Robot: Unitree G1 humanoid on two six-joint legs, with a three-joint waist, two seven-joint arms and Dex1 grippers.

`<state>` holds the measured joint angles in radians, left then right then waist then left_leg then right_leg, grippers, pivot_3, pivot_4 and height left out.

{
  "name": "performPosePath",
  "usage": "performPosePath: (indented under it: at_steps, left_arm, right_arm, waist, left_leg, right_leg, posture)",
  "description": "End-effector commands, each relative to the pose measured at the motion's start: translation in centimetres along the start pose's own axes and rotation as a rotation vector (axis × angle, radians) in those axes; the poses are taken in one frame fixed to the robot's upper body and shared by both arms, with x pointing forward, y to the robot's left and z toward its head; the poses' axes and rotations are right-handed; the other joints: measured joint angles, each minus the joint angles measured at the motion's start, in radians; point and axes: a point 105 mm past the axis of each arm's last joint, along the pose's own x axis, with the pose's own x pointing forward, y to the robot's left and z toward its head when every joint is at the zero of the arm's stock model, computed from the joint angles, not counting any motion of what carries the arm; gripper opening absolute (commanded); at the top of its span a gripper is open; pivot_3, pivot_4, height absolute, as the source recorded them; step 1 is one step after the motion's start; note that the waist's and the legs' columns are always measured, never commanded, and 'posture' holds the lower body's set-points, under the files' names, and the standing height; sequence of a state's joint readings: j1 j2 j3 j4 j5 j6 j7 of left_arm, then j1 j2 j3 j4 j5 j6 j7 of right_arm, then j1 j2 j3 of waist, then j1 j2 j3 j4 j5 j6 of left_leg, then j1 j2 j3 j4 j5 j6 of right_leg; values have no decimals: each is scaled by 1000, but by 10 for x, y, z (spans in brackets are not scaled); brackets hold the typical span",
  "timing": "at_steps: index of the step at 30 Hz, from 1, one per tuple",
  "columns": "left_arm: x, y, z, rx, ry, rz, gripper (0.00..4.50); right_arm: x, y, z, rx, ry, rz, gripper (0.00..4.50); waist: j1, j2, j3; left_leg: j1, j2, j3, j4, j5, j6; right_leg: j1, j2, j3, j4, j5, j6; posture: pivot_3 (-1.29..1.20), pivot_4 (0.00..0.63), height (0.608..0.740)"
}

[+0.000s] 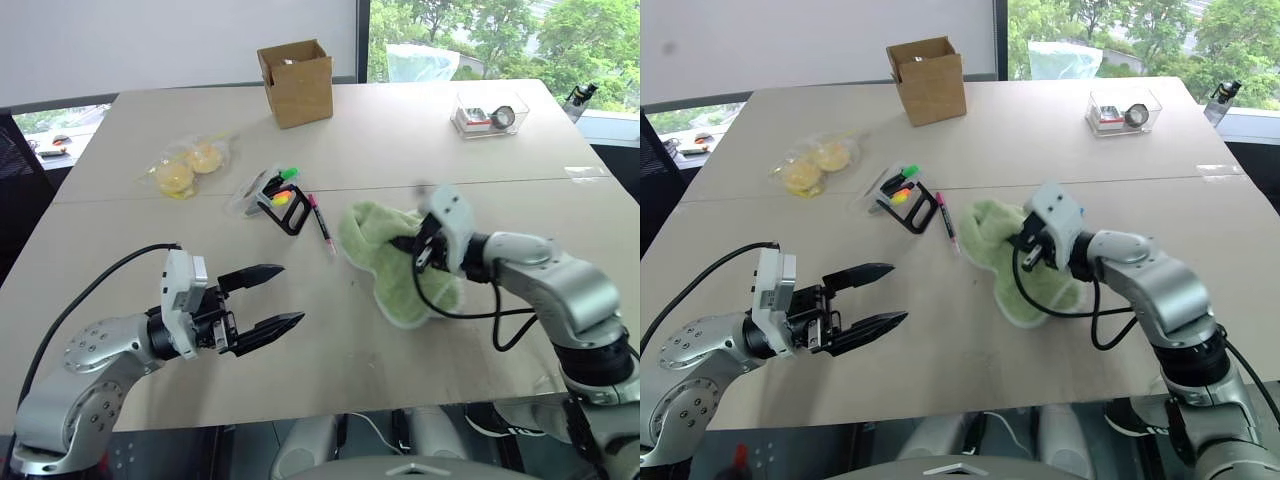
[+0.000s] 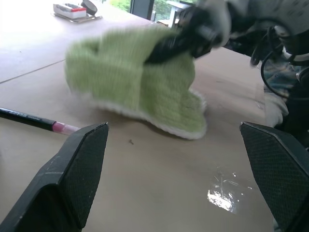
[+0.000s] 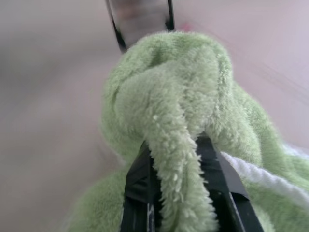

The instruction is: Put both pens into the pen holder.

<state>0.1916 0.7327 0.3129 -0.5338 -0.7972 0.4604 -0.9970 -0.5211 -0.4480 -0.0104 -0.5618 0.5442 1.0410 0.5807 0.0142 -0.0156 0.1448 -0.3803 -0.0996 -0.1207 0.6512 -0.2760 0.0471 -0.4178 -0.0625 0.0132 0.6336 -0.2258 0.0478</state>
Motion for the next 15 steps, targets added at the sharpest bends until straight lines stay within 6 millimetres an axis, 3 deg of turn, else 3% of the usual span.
performPosePath:
  at_steps: [1, 4, 7, 11, 15]
  left_arm:
    - [3, -4, 4, 42, -23, -13, 4500]
    - [6, -5, 0, 32, -26, -29, 4500]
    - [8, -3, 0, 33, -32, -33, 4500]
    - [12, 1, -1, 38, -38, -44, 4500]
    - [16, 6, -2, 44, -45, -53, 4500]
  right_arm:
    - [-32, -11, 49, 31, -214, -53, 34]
    - [-65, -32, 72, 64, -311, -146, 34]
    - [-96, -47, 79, 69, -317, -239, 34]
    - [-141, -72, 65, 6, -162, -449, 34]
    - [-168, -95, 29, -65, 87, -620, 34]
  waist:
    - [0, 0, 0]
    - [2, 1, 1]
    - [2, 1, 1]
    - [2, 3, 1]
    - [0, 3, 0]
  left_leg:
    - [0, 0, 0, 0, 0, 0]
    - [0, 0, 0, 1, 0, 0]
    - [0, 0, 0, 0, 0, 0]
    - [0, 0, 1, -1, 0, 0]
    - [1, 0, 2, 0, -1, 2]
  right_leg:
    - [0, 0, 0, 0, 0, 0]
    - [1, 0, 0, 0, 0, 0]
    - [1, 0, -1, 0, 0, 0]
    - [1, -1, 0, 0, 0, 0]
    - [2, -1, 1, -1, 0, 0]
  posture:
    - [0, 150, 740]
    - [0, 150, 740]
    - [0, 150, 740]
    - [0, 150, 740]
    - [0, 150, 740]
